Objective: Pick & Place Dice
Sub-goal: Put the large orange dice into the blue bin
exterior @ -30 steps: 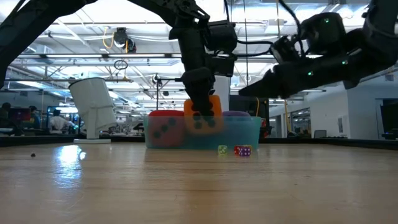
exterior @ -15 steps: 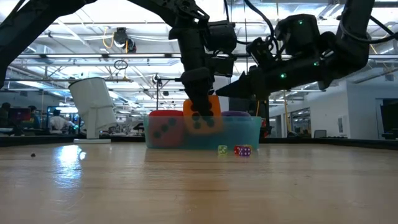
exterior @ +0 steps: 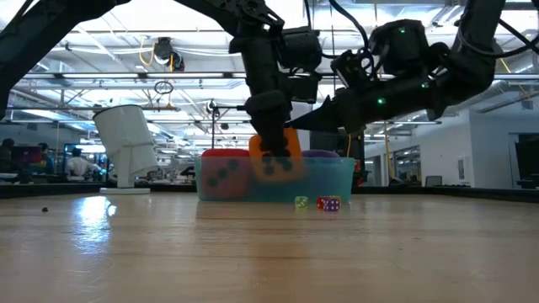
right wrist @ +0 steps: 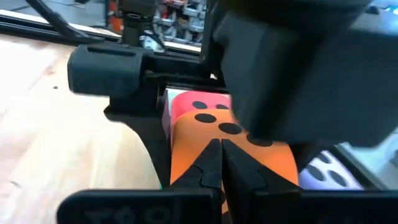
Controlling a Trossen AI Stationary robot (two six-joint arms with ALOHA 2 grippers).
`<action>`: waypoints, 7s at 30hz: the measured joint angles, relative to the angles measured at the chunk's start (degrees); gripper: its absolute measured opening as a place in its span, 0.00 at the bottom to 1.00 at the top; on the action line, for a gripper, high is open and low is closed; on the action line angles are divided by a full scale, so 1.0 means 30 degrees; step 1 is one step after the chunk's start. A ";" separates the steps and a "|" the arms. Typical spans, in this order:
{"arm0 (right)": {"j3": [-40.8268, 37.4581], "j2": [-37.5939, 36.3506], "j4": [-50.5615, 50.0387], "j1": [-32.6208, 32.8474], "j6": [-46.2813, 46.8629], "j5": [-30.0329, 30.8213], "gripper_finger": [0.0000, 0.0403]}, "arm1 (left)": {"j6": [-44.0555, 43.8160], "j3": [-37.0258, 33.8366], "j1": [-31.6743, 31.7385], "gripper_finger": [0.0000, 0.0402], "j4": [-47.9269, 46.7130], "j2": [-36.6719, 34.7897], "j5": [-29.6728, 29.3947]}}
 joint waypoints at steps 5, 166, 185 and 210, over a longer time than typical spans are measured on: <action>0.0574 -0.0031 -0.1491 -0.0366 0.0733 -0.1561 0.00 | 0.0062 -0.0036 -0.0195 1.00 -0.0199 0.0007 0.0025; 0.1509 -0.0082 -0.6296 -0.0754 -0.0280 -0.4062 0.00 | 0.2861 -0.0029 -0.0396 0.99 -0.0832 -0.0102 0.2729; 0.1495 -0.0032 -0.6711 -0.0725 0.0063 -0.4894 0.00 | 0.2799 0.0000 -0.0342 0.99 -0.1838 -0.0102 0.4570; 0.1444 -0.0033 -0.7188 -0.0287 -0.0039 -0.4586 0.00 | 0.2479 0.0036 -0.0327 0.99 -0.1049 -0.0313 0.6153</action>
